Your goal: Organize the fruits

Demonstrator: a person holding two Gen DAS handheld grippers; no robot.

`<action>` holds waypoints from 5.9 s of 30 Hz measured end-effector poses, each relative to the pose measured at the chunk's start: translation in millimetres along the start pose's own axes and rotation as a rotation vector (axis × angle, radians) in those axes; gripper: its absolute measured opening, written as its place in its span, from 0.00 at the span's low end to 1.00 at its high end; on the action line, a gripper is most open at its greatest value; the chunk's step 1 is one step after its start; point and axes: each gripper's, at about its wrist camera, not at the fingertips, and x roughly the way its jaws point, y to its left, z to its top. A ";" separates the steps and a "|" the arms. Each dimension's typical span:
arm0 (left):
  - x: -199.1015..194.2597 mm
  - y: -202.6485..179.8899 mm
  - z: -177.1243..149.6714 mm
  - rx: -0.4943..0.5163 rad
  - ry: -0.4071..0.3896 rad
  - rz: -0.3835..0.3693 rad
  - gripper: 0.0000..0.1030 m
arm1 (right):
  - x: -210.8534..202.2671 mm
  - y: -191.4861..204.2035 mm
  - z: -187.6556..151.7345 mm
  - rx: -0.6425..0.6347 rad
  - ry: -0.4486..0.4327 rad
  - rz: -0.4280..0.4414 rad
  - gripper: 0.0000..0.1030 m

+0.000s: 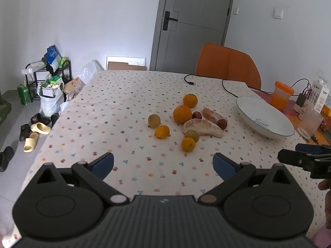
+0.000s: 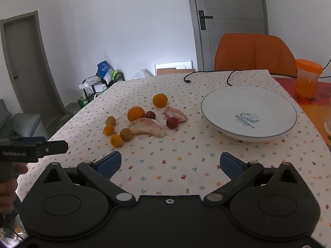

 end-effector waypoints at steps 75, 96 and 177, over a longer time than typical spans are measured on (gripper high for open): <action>87.1 27.6 19.2 -0.127 0.068 -0.050 0.21 | 147.3 27.3 27.8 0.022 0.161 0.341 0.21; 91.3 -34.1 39.1 -0.026 0.030 -0.146 0.21 | 88.1 -23.3 36.3 0.061 0.013 0.275 0.19; 74.7 -57.7 54.6 0.048 -0.009 -0.069 0.97 | 40.5 -89.4 21.7 0.187 -0.149 0.051 1.00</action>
